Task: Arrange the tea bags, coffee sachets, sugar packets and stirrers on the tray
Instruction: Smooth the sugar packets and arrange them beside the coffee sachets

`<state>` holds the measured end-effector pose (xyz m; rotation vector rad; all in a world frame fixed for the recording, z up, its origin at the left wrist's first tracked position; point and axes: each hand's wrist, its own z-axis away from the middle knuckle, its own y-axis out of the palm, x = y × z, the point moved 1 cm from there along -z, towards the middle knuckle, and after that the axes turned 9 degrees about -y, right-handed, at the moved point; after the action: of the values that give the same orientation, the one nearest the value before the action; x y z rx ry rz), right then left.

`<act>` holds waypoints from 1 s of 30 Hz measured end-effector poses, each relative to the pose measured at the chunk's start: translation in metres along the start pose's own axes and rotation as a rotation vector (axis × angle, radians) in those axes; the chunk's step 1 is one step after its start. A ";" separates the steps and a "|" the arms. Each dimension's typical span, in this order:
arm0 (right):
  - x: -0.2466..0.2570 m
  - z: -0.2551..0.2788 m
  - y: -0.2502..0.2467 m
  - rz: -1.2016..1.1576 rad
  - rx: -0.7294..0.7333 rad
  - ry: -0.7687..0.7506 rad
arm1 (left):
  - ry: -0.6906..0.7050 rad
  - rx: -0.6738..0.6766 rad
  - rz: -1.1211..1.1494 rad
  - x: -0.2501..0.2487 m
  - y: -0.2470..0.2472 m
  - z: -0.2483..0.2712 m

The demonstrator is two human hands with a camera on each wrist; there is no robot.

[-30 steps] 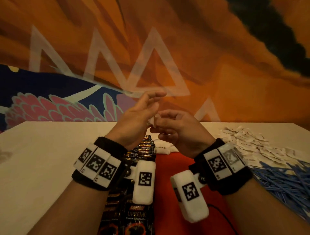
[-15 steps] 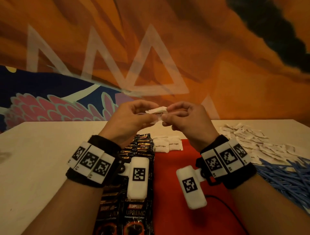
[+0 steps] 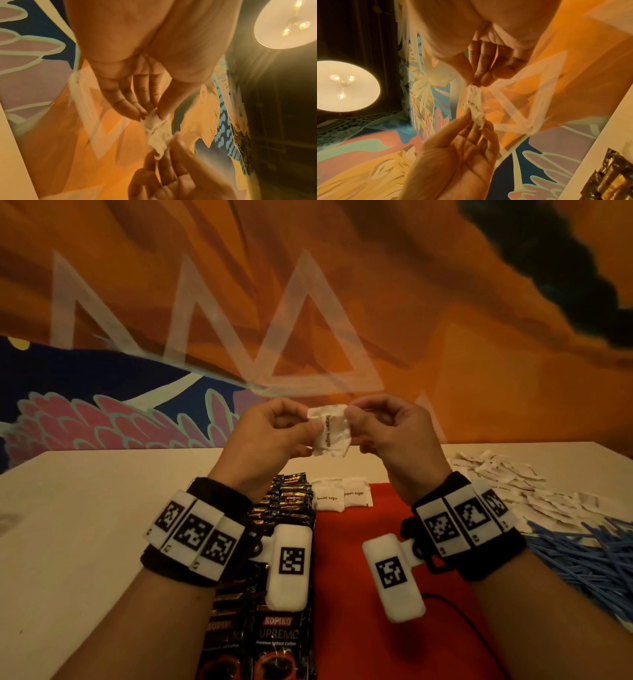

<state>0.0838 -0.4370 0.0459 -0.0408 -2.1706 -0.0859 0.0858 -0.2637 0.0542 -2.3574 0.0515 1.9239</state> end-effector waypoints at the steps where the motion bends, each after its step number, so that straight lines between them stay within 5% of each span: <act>1: -0.001 0.001 0.000 0.018 0.049 0.025 | 0.000 -0.006 0.047 0.000 0.001 0.000; 10: 0.001 0.003 -0.001 0.152 0.181 -0.061 | -0.007 0.081 -0.086 0.001 0.004 0.005; 15: -0.003 0.000 0.000 0.044 -0.027 -0.016 | 0.055 -0.041 -0.032 0.003 0.004 0.002; 19: -0.007 0.002 0.002 0.046 0.107 0.022 | 0.018 -0.031 0.057 0.003 0.003 0.003; 24: -0.007 0.001 0.002 0.053 0.012 -0.045 | -0.059 -0.023 0.110 0.000 0.002 0.003; 30: -0.005 0.001 -0.004 0.160 0.200 0.063 | -0.049 -0.093 0.051 0.001 0.003 0.001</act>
<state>0.0856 -0.4409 0.0407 -0.0959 -2.0949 0.2181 0.0845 -0.2668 0.0526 -2.3878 0.0187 2.0490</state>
